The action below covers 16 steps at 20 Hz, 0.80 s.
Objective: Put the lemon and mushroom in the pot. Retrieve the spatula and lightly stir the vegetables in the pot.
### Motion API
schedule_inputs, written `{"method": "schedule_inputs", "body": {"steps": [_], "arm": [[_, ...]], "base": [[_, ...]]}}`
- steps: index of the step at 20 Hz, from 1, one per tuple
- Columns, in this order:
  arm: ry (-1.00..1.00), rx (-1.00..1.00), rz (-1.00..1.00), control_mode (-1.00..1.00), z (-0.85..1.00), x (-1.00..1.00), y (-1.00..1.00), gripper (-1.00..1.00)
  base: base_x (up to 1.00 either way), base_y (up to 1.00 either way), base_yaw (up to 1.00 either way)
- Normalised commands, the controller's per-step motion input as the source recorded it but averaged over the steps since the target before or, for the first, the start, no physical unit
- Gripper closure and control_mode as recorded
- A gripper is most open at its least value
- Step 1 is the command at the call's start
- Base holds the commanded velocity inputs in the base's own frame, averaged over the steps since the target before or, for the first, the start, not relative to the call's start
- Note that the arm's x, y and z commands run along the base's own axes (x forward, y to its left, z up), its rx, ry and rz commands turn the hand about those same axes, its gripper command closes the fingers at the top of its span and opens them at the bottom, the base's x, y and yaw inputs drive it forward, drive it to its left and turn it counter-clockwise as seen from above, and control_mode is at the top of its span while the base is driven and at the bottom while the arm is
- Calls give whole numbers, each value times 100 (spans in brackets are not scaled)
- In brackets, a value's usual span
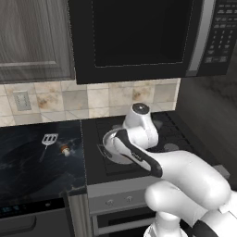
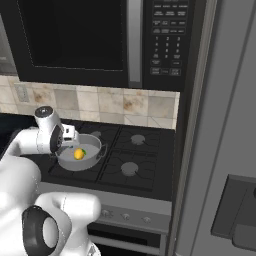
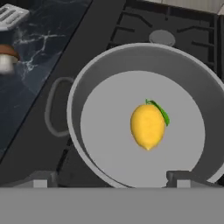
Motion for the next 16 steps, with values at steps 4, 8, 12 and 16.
{"method": "schedule_inputs", "body": {"steps": [4, 8, 12, 16], "arm": [[-1, 0, 18, -100, 17, -17, 82, -100], [0, 0, 22, -100, 20, -3, 82, -100], [0, 0, 19, -100, 13, 0, 56, -100], [10, 0, 7, -100, 1, 2, 34, -100]], "base": [[0, 0, 0], [0, 0, 0], [0, 0, 0], [0, 0, 0]]}}
